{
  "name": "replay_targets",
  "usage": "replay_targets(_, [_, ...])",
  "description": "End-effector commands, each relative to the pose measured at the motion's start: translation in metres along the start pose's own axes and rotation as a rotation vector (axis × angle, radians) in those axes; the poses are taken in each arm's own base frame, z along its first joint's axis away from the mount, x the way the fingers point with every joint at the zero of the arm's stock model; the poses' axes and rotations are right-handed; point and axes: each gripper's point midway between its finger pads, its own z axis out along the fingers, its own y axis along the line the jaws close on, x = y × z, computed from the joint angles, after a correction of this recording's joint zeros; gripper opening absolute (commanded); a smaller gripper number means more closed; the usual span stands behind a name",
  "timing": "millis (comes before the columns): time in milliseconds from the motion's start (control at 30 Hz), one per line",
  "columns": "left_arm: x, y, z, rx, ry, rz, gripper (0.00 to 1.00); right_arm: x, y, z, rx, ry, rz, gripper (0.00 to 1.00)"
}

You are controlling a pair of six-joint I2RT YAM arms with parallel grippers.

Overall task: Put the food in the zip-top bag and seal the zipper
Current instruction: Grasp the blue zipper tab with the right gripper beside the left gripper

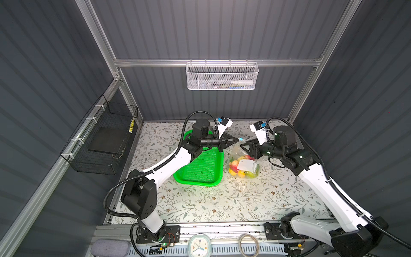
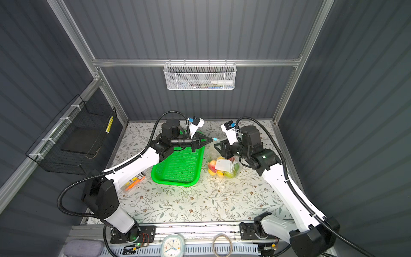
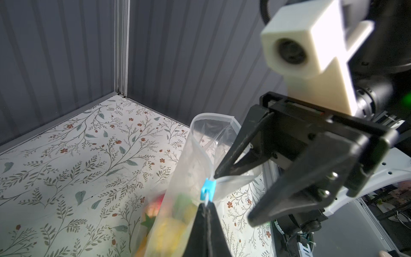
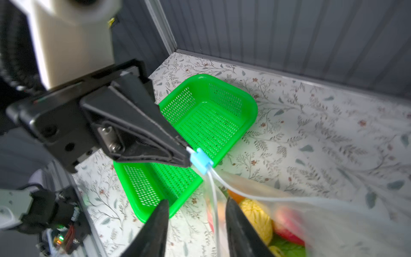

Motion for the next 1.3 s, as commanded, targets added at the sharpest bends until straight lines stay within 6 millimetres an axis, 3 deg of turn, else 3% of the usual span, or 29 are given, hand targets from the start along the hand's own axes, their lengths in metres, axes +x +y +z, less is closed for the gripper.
replay_targets(0, [-0.005, -0.011, 0.002, 0.058, 0.008, 0.035, 0.00, -0.018, 0.022, -0.023, -0.075, -0.053, -0.226, 0.52])
replay_targets(267, [-0.001, -0.019, 0.000, 0.098, 0.028, 0.039, 0.00, -0.024, 0.041, -0.030, -0.208, -0.089, -0.452, 0.51])
replay_targets(633, [0.003, -0.021, -0.002, 0.099, 0.039, 0.052, 0.00, -0.016, 0.022, -0.001, -0.264, 0.024, -0.440, 0.43])
replay_targets(1000, [-0.002, -0.025, -0.006, 0.092, 0.030, 0.073, 0.00, -0.010, 0.002, 0.008, -0.226, 0.024, -0.401, 0.39])
replay_targets(1267, [-0.003, -0.027, -0.007, 0.099, 0.025, 0.074, 0.00, -0.009, -0.002, 0.015, -0.237, 0.028, -0.390, 0.44])
